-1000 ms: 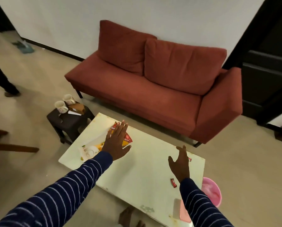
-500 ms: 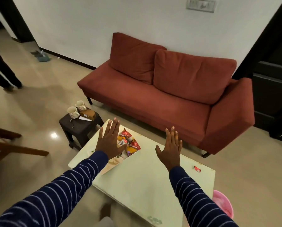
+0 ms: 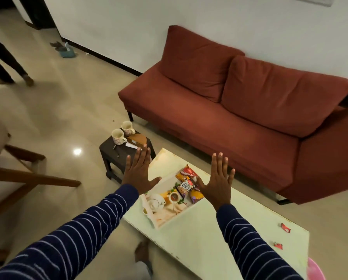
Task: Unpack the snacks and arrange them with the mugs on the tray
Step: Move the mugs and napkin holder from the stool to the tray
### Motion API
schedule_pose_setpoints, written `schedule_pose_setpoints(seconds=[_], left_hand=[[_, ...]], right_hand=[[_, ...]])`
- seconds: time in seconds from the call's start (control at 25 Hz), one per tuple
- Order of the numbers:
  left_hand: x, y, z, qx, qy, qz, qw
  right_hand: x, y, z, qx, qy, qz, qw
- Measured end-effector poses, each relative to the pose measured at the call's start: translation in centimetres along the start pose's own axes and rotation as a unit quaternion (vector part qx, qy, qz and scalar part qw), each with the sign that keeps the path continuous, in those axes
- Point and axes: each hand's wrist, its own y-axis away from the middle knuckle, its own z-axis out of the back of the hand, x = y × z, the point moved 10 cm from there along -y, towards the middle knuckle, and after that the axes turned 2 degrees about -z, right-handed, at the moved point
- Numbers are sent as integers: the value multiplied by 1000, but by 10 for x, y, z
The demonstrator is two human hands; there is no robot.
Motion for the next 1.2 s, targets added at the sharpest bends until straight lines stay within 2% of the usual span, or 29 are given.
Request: schedule_pose_setpoints(seconds=[0.12,0.4,0.64,0.84,1.04,1.2], left_hand=[[48,-22,6,2,7,-4,1000],[100,-47,5,20,1,-23,1000],[148,-48,13,23,0,13,1000],[216,-80,20,18,4,42,999],[305,-148,-16,43,99,69,992],[376,-222,-78,104,204,93,969]], right_hand=[[48,-15,-13,0,6,-2,1000],[113,-46,-34,27,2,19,999],[167,-79,-59,61,-52,52,995],[226,-111,-79,74,-95,80,989],[282,-161,-151,129,-151,57,978],[326,-209,-240,195,-168,17,966]])
